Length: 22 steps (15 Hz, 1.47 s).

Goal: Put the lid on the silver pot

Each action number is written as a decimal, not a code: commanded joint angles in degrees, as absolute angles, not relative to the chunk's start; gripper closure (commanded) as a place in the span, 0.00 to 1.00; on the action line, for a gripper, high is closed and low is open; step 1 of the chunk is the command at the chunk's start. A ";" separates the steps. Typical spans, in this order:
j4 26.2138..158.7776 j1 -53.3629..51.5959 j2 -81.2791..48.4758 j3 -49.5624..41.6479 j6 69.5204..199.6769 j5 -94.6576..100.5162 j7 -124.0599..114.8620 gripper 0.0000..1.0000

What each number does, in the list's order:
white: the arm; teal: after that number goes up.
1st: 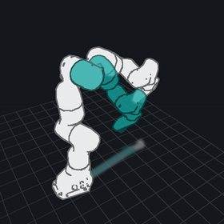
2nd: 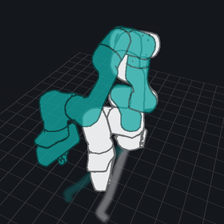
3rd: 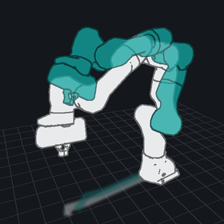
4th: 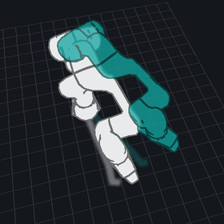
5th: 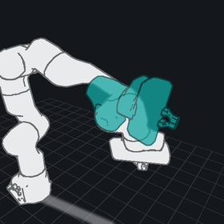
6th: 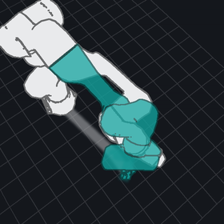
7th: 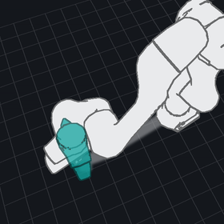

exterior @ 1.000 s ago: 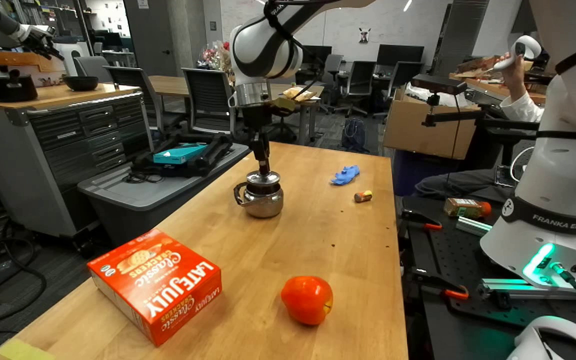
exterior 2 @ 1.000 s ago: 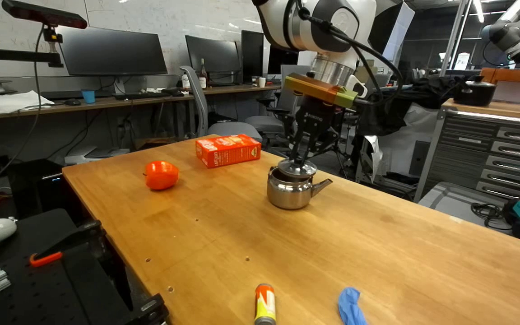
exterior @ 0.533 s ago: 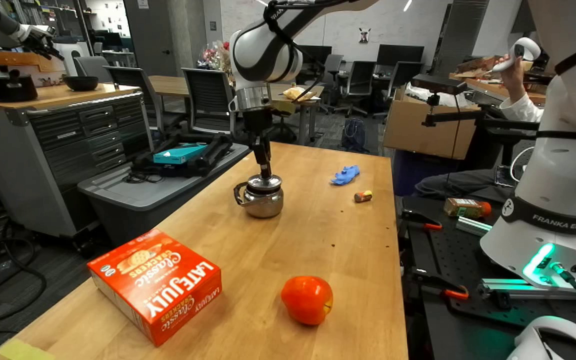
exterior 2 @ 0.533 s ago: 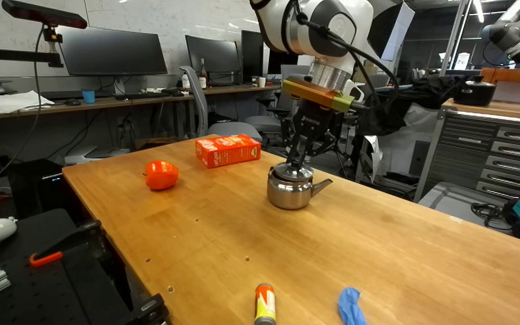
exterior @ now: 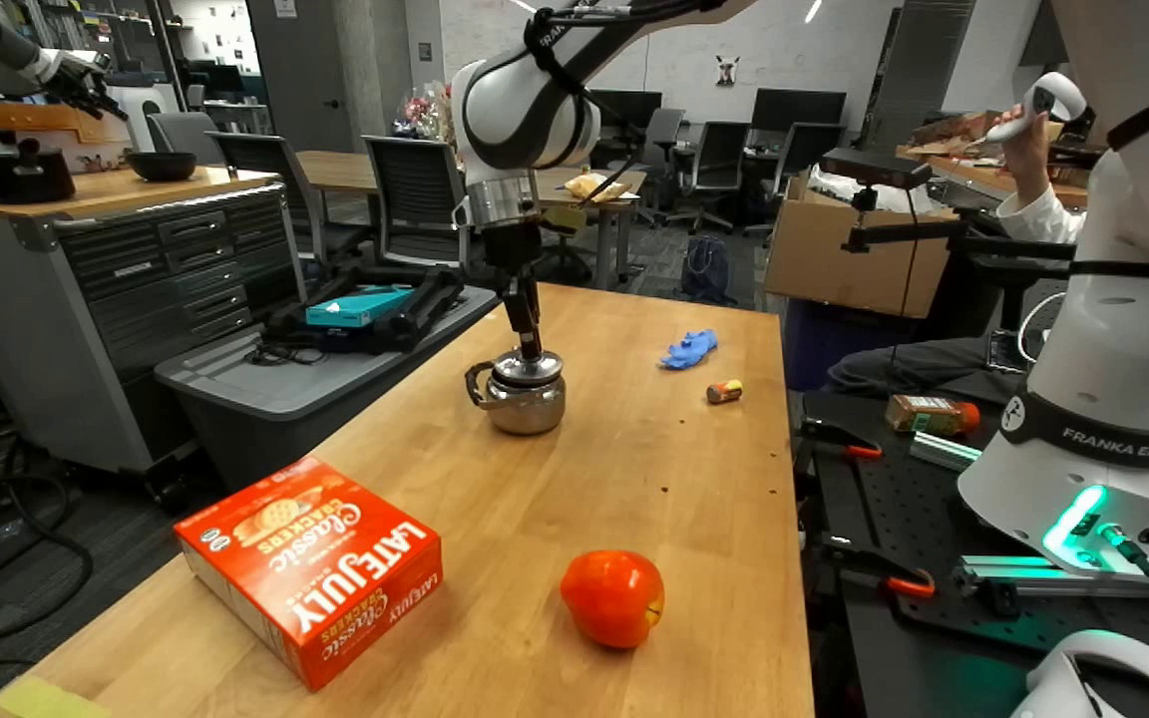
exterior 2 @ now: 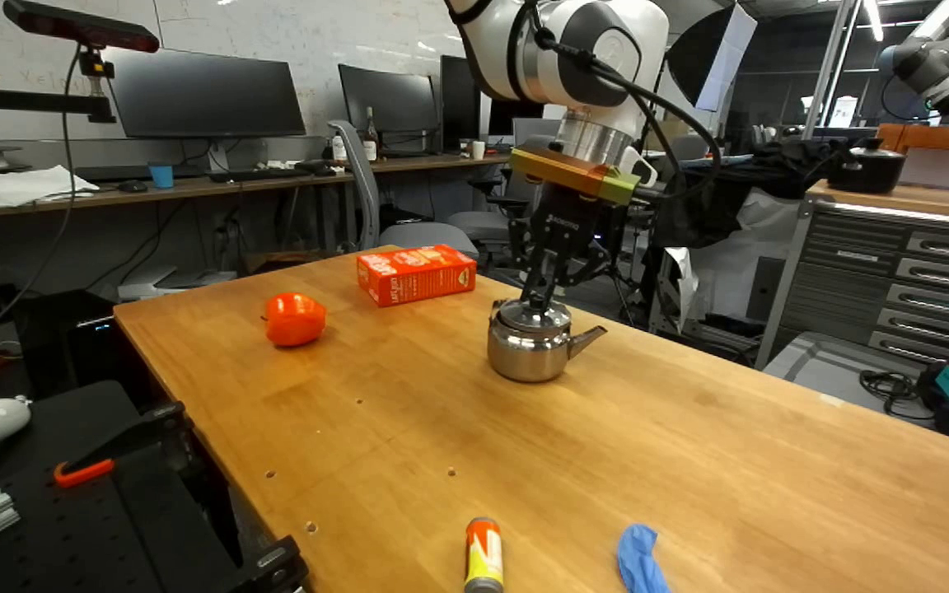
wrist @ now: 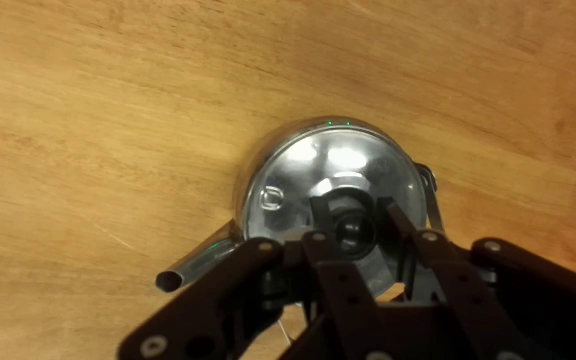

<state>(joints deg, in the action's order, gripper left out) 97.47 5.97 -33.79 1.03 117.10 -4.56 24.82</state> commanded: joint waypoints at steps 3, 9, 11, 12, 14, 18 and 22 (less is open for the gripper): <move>99.34 4.02 -34.07 1.36 122.52 -1.43 20.09 0.93; 100.41 2.73 -33.72 1.45 123.56 0.48 18.13 0.93; 100.97 2.70 -33.35 1.47 123.61 0.82 18.12 0.93; 101.30 2.73 -33.14 1.47 123.72 0.86 18.07 0.93; 102.63 2.81 -32.41 1.46 124.09 0.92 18.24 0.93; 105.36 2.61 -30.77 1.34 125.48 1.30 18.08 0.93; 105.27 3.38 -30.80 1.54 124.77 0.08 18.40 0.93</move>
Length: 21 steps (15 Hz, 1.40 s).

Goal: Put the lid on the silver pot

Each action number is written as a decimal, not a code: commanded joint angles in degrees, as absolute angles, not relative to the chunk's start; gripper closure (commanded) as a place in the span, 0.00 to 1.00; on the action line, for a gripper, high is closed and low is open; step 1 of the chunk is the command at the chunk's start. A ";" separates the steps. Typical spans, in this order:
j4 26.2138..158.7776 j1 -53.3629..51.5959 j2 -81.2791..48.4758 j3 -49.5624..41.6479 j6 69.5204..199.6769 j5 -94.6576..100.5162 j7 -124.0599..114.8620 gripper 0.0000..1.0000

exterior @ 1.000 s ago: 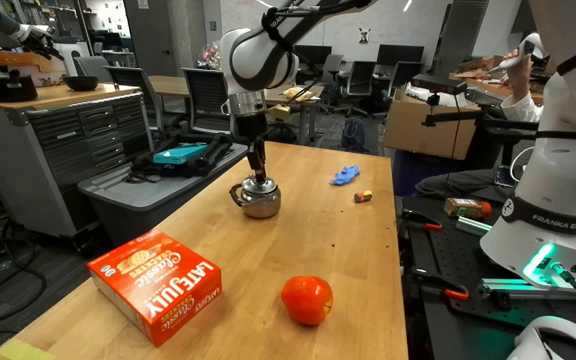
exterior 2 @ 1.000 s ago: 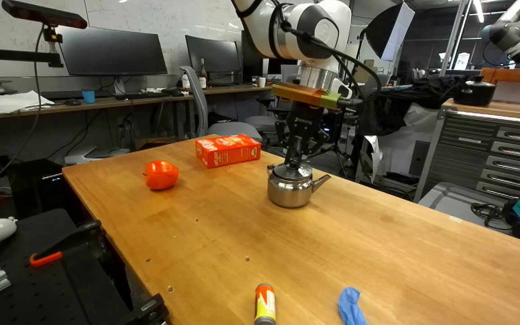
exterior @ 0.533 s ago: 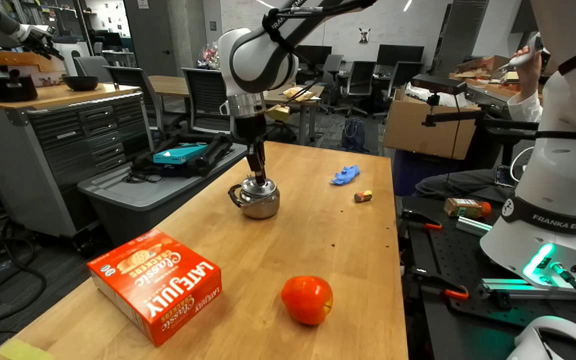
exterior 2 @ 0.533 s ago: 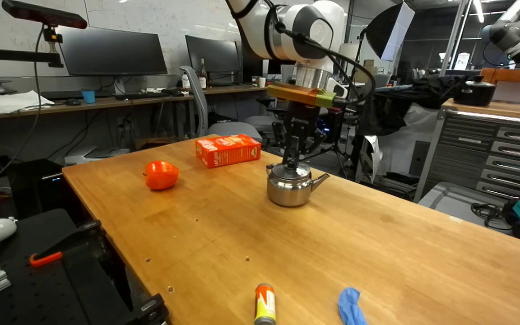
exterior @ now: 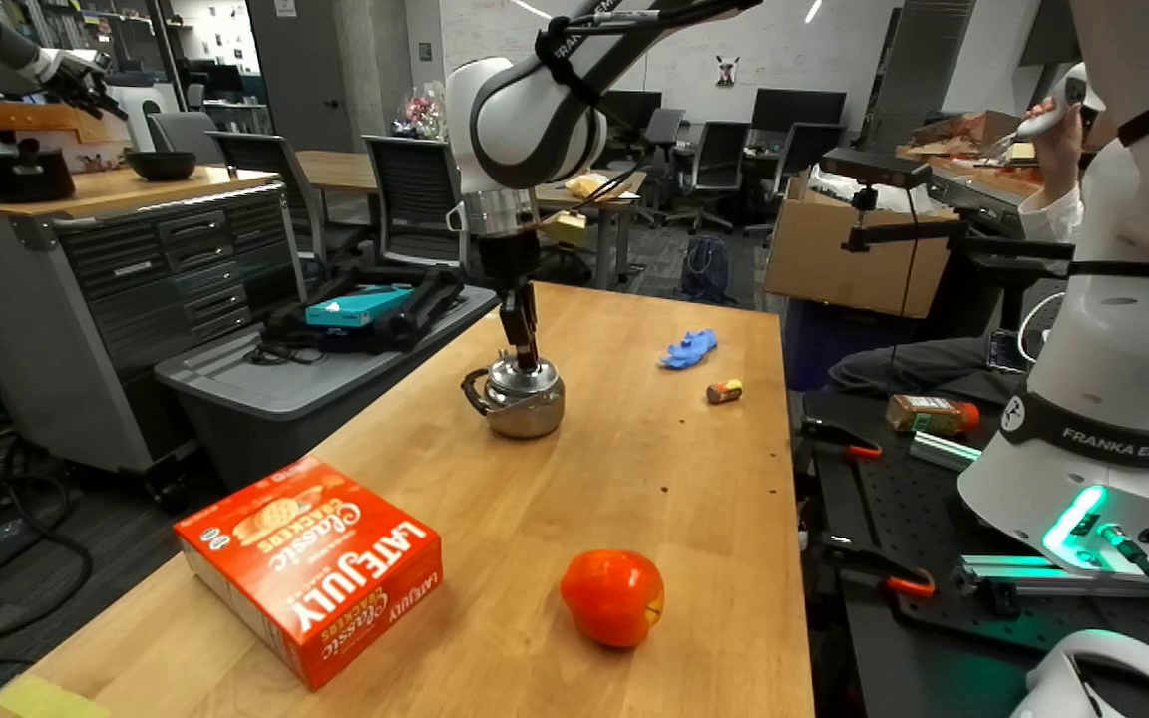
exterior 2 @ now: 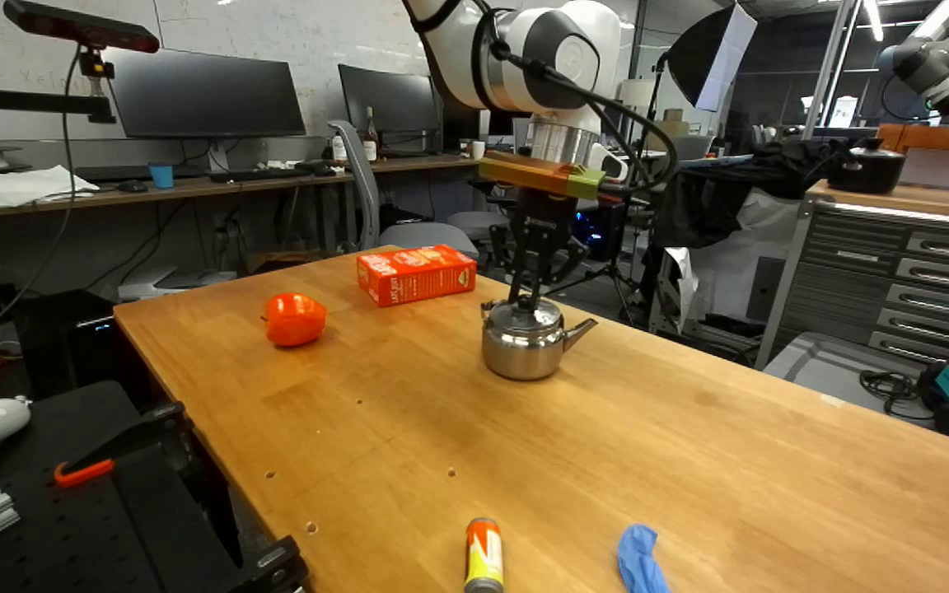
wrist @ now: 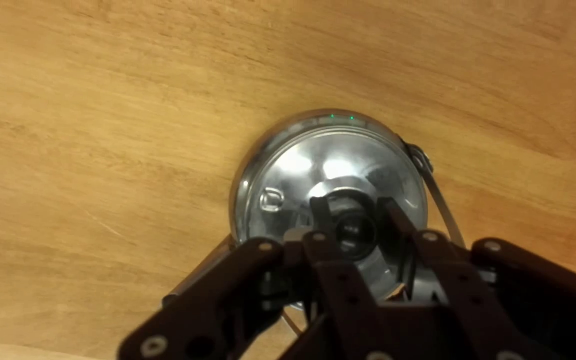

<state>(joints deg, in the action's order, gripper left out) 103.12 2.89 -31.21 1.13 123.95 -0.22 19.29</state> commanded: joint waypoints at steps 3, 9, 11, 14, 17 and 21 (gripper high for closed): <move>102.35 5.12 -32.92 2.06 121.20 -1.95 20.60 0.93; 96.10 8.80 -37.17 2.19 112.14 -6.69 23.95 0.93; 95.20 9.38 -37.54 2.17 110.71 -7.32 24.52 0.56; 96.04 9.38 -37.07 1.99 110.47 -6.60 24.76 0.31; 98.18 8.98 -35.72 2.10 111.83 -6.08 25.03 0.08; 101.28 8.34 -33.24 2.67 113.58 -5.68 25.74 0.00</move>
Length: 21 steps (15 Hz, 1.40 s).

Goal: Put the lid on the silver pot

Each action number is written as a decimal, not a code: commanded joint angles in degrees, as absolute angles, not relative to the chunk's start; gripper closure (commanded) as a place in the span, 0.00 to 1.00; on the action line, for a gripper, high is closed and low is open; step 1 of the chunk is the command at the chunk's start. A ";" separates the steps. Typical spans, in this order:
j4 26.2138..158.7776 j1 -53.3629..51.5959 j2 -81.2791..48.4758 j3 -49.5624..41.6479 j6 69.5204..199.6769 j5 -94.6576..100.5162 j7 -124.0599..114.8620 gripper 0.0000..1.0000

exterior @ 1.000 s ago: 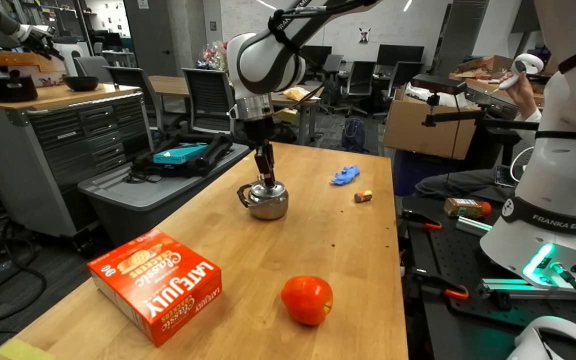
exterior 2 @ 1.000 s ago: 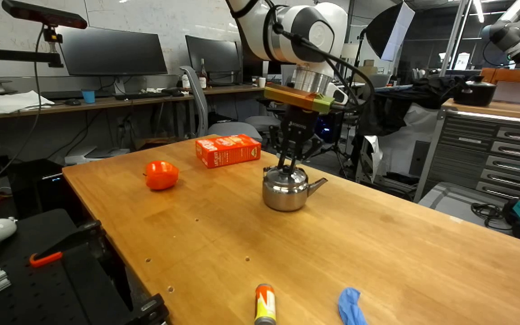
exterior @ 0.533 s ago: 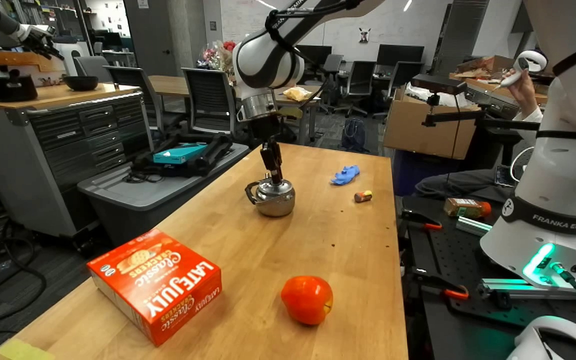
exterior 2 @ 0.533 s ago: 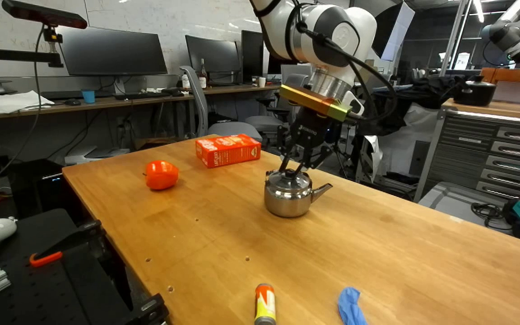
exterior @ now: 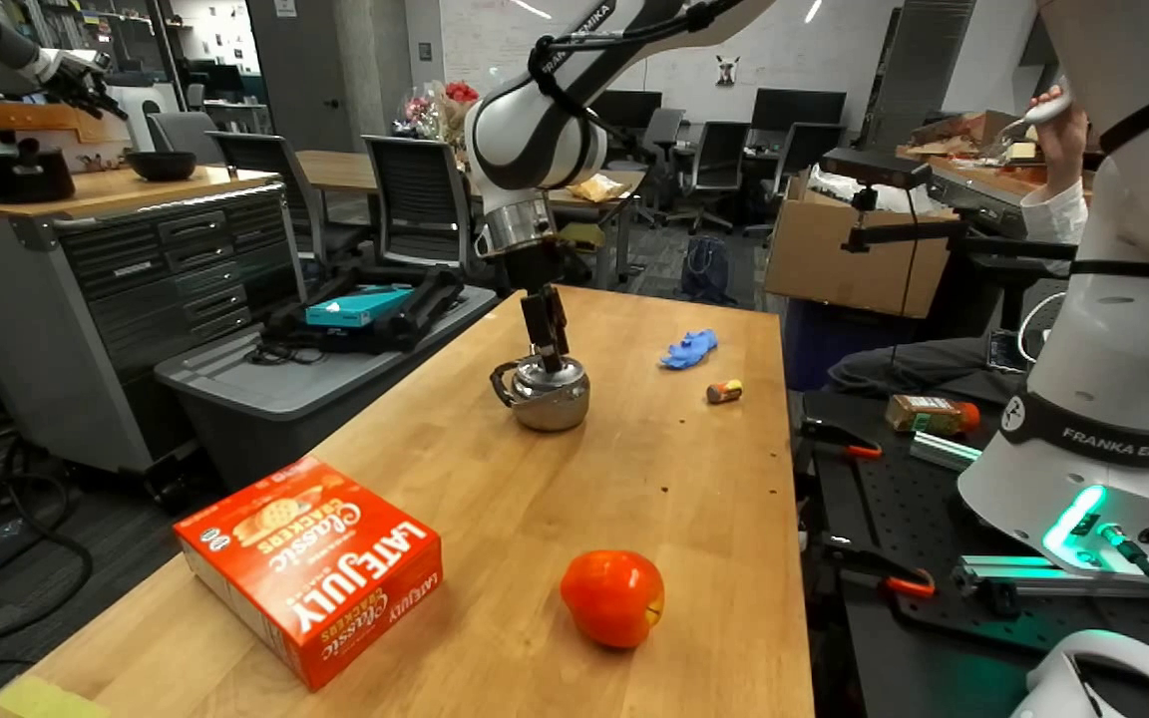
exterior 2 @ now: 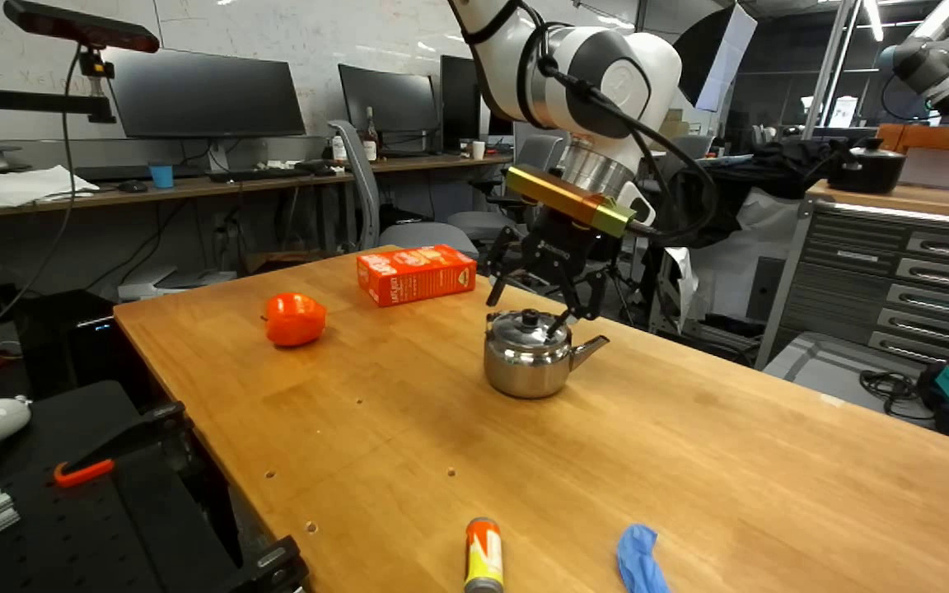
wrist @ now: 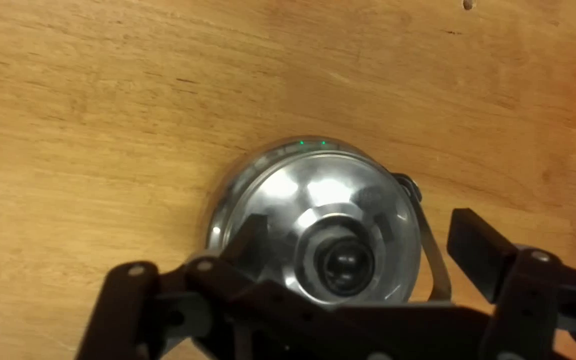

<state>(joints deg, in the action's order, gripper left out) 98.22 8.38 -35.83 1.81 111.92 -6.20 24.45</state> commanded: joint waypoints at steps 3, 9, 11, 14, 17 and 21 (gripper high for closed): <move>105.34 7.49 -30.12 3.09 116.72 -4.93 25.98 0.00; 116.42 4.84 -21.90 3.40 125.70 -3.15 23.96 0.00; 119.67 3.85 -19.38 3.12 128.29 -2.45 22.23 0.00; 124.36 2.99 -15.65 2.84 132.80 -2.04 19.26 0.00; 128.13 2.57 -12.51 2.61 135.81 -1.47 17.24 0.00; 131.85 1.97 -9.27 1.93 136.63 0.42 12.93 0.00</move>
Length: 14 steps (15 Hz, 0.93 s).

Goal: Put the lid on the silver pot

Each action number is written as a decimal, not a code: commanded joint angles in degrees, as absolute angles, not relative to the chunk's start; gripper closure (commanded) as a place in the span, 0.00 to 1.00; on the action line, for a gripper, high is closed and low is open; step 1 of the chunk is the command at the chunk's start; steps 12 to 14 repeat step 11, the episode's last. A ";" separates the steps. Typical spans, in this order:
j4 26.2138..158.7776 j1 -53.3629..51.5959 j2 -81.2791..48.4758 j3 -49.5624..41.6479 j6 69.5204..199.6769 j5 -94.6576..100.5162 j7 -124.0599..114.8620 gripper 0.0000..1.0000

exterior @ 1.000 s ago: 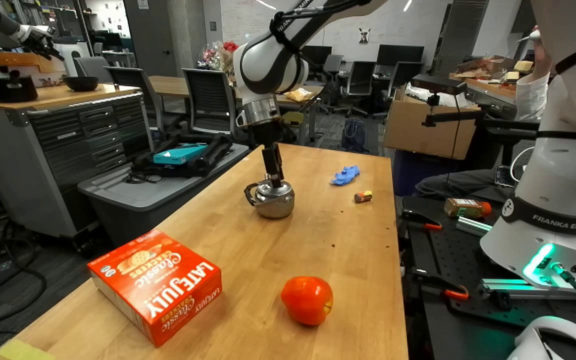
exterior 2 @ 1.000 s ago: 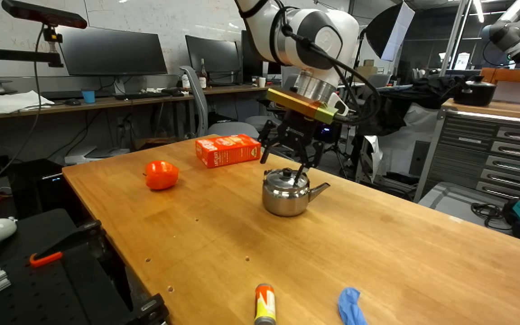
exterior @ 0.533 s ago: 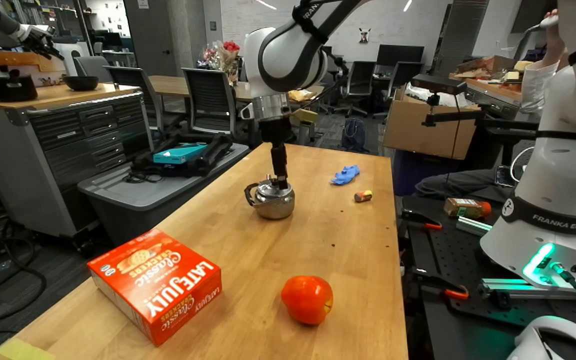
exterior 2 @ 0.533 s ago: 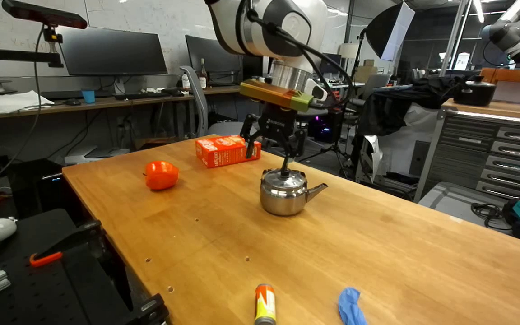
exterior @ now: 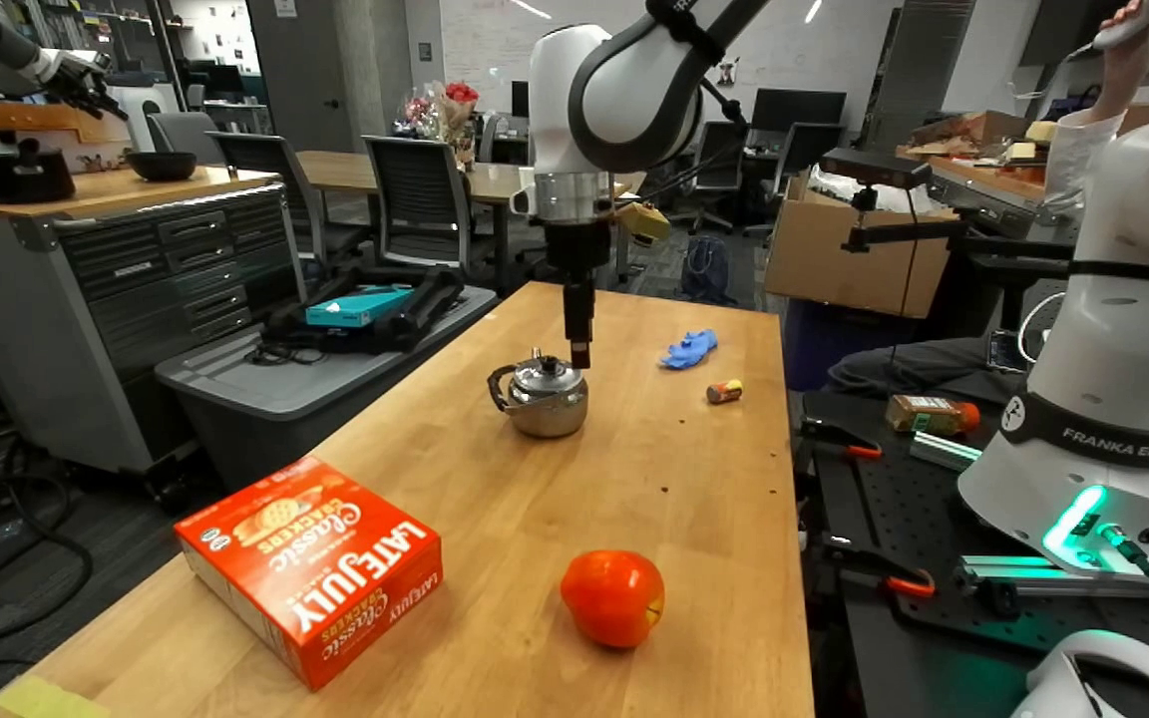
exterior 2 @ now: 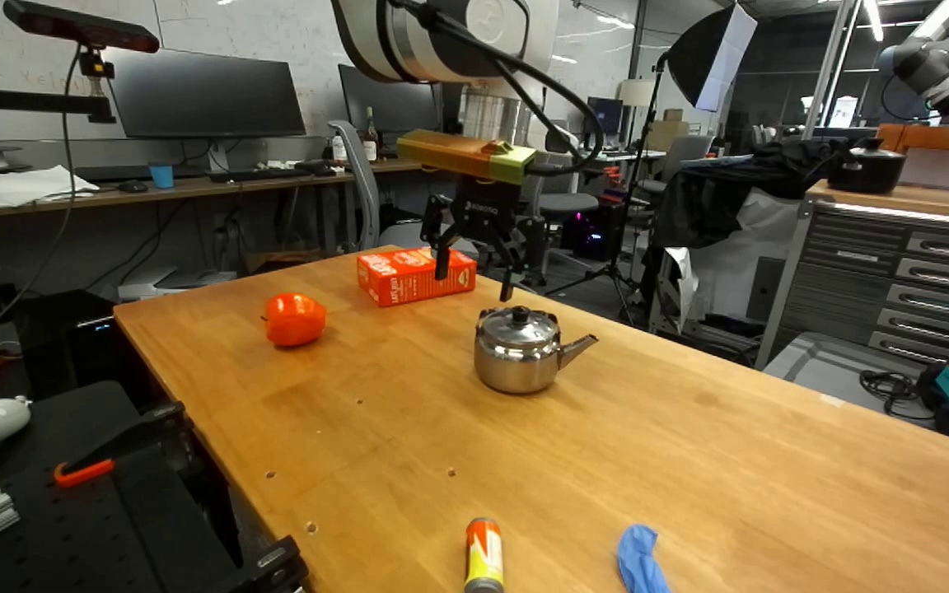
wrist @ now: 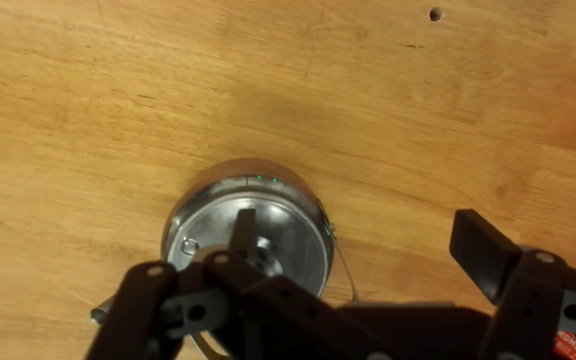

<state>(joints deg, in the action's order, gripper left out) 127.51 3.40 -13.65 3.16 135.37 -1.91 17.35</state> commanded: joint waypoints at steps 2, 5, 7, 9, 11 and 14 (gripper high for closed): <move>129.28 2.67 -12.02 2.33 135.25 -0.42 14.50 0.00; 130.74 2.38 -10.84 1.98 135.25 0.80 12.18 0.00; 130.91 2.36 -10.71 1.95 135.25 0.80 12.01 0.00; 130.91 2.36 -10.70 1.94 135.25 0.81 11.94 0.00; 130.92 2.36 -10.70 1.94 135.25 0.81 11.91 0.00; 130.92 2.36 -10.70 1.94 135.25 0.81 11.91 0.00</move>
